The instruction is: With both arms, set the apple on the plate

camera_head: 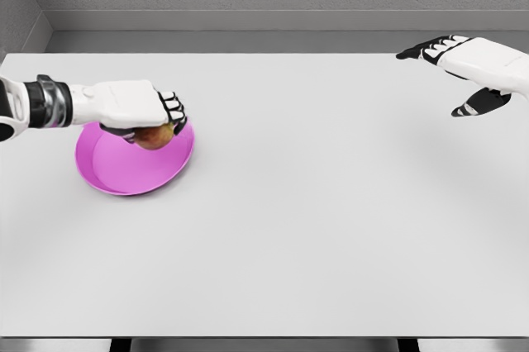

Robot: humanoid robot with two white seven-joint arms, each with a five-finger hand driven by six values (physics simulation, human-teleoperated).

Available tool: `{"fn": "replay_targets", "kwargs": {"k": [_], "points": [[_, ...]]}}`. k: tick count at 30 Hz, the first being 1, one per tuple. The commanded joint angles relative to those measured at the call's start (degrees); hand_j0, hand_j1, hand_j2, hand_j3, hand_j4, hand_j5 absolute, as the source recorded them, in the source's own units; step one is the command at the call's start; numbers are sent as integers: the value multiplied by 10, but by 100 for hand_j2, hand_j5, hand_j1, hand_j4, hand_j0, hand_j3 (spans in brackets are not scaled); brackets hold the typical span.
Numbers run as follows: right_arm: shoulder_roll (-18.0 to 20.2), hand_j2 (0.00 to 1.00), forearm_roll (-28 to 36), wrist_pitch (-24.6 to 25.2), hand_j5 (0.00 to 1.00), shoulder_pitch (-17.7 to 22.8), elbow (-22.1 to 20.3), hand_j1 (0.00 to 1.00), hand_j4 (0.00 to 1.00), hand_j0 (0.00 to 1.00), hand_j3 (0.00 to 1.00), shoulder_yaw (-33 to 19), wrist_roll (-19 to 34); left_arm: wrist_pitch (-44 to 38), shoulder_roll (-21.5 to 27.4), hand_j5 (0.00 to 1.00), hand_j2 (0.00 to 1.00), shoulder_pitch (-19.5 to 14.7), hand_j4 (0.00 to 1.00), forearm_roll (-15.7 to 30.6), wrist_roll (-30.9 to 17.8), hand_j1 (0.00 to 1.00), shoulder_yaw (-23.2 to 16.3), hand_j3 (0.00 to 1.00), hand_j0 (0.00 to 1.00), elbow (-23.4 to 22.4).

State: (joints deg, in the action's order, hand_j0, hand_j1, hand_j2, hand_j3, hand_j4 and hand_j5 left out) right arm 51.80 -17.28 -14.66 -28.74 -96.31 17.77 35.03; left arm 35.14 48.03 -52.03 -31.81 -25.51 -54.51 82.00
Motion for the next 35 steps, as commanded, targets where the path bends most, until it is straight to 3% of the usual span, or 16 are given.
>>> {"fn": "replay_targets", "kwargs": {"k": [1, 2, 4, 10, 14, 20, 23, 35], "points": [[1, 100, 1, 1, 100, 1, 0, 100, 100, 100, 100, 0, 0, -1, 3, 19, 19, 1, 19, 8, 2, 19, 3, 19, 19, -26], [1, 100, 1, 1, 100, 1, 0, 100, 100, 100, 100, 0, 0, -1, 2, 36, 36, 2, 36, 8, 1, 36, 3, 36, 36, -25], [1, 100, 1, 1, 100, 1, 0, 100, 100, 100, 100, 0, 0, -1, 2, 100, 100, 7, 100, 12, 0, 100, 3, 100, 100, -22], [1, 100, 1, 1, 100, 1, 0, 100, 100, 100, 100, 0, 0, -1, 4, 100, 100, 8, 100, 21, -1, 100, 8, 100, 100, -21], [1, 100, 1, 1, 100, 1, 0, 100, 100, 100, 100, 0, 0, -1, 32, 100, 100, 12, 100, 116, -1, 100, 20, 100, 100, -27], [8, 100, 1, 1, 100, 1, 0, 100, 100, 100, 100, 0, 0, -1, 70, 100, 100, 33, 100, 167, -1, 100, 65, 100, 100, -70], [9, 100, 1, 1, 100, 1, 1, 100, 100, 100, 100, 0, 0, -1, 72, 100, 100, 36, 100, 168, -2, 100, 72, 100, 100, -94], [9, 100, 1, 1, 100, 1, 0, 100, 100, 100, 100, 0, 0, -1, 79, 100, 100, 46, 100, 165, -3, 100, 85, 100, 100, -111]]}}
